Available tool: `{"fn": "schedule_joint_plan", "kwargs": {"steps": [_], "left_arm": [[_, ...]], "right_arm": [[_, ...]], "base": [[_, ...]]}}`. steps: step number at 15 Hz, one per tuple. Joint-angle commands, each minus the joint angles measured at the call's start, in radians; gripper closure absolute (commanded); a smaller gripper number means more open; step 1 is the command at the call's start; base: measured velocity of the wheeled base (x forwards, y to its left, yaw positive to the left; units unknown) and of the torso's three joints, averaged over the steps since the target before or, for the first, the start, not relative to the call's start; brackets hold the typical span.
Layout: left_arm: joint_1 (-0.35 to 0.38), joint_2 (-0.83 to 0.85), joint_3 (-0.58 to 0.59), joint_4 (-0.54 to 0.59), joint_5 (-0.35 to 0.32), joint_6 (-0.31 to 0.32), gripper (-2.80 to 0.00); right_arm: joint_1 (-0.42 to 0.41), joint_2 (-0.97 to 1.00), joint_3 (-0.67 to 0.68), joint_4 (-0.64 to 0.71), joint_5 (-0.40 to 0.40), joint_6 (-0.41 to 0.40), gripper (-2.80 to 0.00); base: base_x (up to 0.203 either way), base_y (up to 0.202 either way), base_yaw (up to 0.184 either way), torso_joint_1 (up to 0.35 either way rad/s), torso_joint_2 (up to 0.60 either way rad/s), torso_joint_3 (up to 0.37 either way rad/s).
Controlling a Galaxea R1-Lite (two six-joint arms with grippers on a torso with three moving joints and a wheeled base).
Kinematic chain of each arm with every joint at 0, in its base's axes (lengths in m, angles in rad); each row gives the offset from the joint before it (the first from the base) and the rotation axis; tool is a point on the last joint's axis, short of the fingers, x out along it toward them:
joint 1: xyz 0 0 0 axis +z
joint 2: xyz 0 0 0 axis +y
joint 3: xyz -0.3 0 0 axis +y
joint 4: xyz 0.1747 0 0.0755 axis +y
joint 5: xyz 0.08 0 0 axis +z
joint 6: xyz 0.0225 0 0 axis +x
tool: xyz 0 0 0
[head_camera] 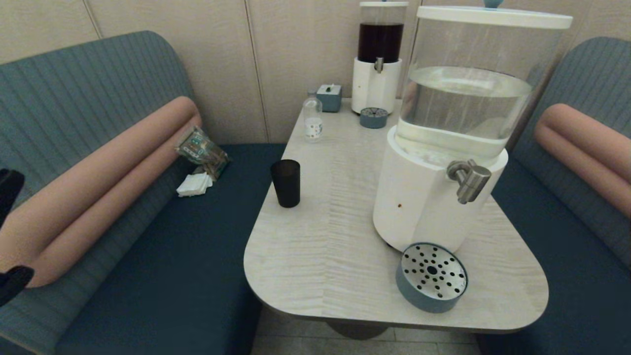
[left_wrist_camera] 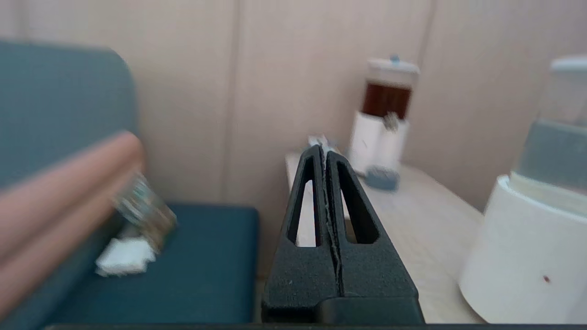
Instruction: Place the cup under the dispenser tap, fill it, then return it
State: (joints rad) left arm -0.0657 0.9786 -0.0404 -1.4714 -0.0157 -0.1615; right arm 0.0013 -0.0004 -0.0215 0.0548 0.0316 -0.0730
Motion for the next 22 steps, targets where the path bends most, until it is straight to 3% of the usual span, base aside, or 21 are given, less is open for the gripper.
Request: {"fn": "schedule_joint_plan", "kwargs": {"steps": [1, 4, 5, 8, 9, 10, 13, 19, 22], "left_arm": [[0.039, -0.168, 0.033, 0.014, 0.001, -0.001, 0.0], [0.055, -0.397, 0.012, 0.234, 0.001, 0.008, 0.0], [0.056, -0.5, -0.023, 0.396, 0.0, 0.01, 0.0], [0.059, -0.797, -0.215, 1.126, 0.001, 0.014, 0.0], [0.06, -0.878, -0.287, 1.317, 0.0, 0.017, 0.0], [0.06, -0.933, -0.324, 1.42, -0.009, 0.019, 0.0], [0.061, -0.979, -0.254, 1.454, -0.045, 0.049, 0.0], [0.061, -0.98, 0.043, 1.246, -0.048, 0.115, 0.0], [0.061, -0.98, 0.042, 1.327, -0.02, 0.126, 0.0]], "right_arm": [[0.0, -0.001, 0.0, 0.0, 0.001, -0.001, 0.0], [0.0, -0.001, 0.0, 0.0, 0.001, -0.001, 0.0], [0.0, -0.001, 0.0, 0.0, 0.001, -0.001, 0.0], [0.0, -0.001, 0.0, 0.0, 0.001, -0.001, 0.0], [0.0, -0.001, 0.0, 0.0, 0.001, -0.001, 0.0], [0.0, -0.001, 0.0, 0.0, 0.001, -0.001, 0.0], [0.0, -0.001, 0.0, 0.0, 0.001, -0.001, 0.0], [0.0, -0.001, 0.0, 0.0, 0.001, -0.001, 0.0], [0.0, -0.001, 0.0, 0.0, 0.001, -0.001, 0.0]], "base": [[0.0, 0.0, 0.0, 0.0, 0.0, 0.0], [0.0, 0.0, 0.0, 0.0, 0.0, 0.0], [0.0, 0.0, 0.0, 0.0, 0.0, 0.0], [0.0, 0.0, 0.0, 0.0, 0.0, 0.0], [0.0, 0.0, 0.0, 0.0, 0.0, 0.0], [0.0, 0.0, 0.0, 0.0, 0.0, 0.0], [0.0, 0.0, 0.0, 0.0, 0.0, 0.0], [0.0, 0.0, 0.0, 0.0, 0.0, 0.0], [0.0, 0.0, 0.0, 0.0, 0.0, 0.0]]}}
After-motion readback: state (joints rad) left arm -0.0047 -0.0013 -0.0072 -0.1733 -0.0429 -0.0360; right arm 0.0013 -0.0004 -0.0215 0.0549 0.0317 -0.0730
